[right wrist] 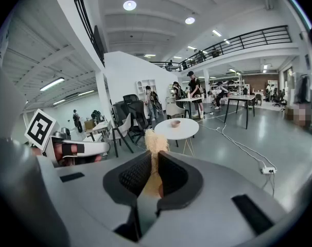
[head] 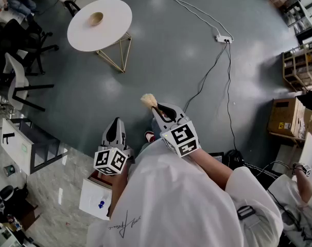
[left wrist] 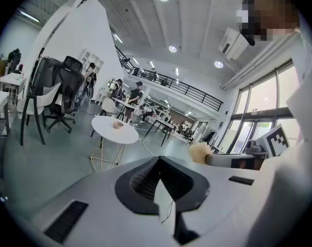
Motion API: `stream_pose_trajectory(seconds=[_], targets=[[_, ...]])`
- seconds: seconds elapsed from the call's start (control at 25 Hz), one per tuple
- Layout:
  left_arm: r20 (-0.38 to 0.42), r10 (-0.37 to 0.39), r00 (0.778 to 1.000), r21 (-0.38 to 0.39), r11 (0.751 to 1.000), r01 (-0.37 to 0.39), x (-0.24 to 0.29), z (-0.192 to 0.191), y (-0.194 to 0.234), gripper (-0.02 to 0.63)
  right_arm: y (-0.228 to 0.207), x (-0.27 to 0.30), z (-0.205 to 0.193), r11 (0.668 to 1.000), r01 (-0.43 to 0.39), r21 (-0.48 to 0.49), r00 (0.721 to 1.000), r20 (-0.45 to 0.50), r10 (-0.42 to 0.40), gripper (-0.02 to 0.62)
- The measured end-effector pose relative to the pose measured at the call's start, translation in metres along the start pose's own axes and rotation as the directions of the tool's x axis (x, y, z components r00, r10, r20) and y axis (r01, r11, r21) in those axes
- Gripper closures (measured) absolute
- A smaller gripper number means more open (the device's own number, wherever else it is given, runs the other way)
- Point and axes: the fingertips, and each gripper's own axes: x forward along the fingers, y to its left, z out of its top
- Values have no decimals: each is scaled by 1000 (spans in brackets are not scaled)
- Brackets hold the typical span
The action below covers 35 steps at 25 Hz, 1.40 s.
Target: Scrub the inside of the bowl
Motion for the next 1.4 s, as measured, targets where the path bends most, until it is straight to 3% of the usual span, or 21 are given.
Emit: stream_pose_trajectory(seconds=[0.32, 0.56, 0.88, 1.4], targets=[[-31, -29, 999, -12, 1000, 29, 52, 1, -18, 601, -43, 13, 9, 1000, 0, -7, 1000, -14, 0, 538], [-19, 10, 1000, 33, 999, -10, 83, 29, -8, 601, -65, 50, 36, 997, -51, 57, 999, 9, 50, 538], [-2, 70, 998, 73, 995, -70, 133, 61, 1, 601, -104, 91, 73, 992, -113, 61, 992, 54, 110, 538], [-12, 137, 991, 121, 983, -134, 193, 76, -15, 601, -163, 115, 82, 977, -185, 104, 982, 52, 181, 537]])
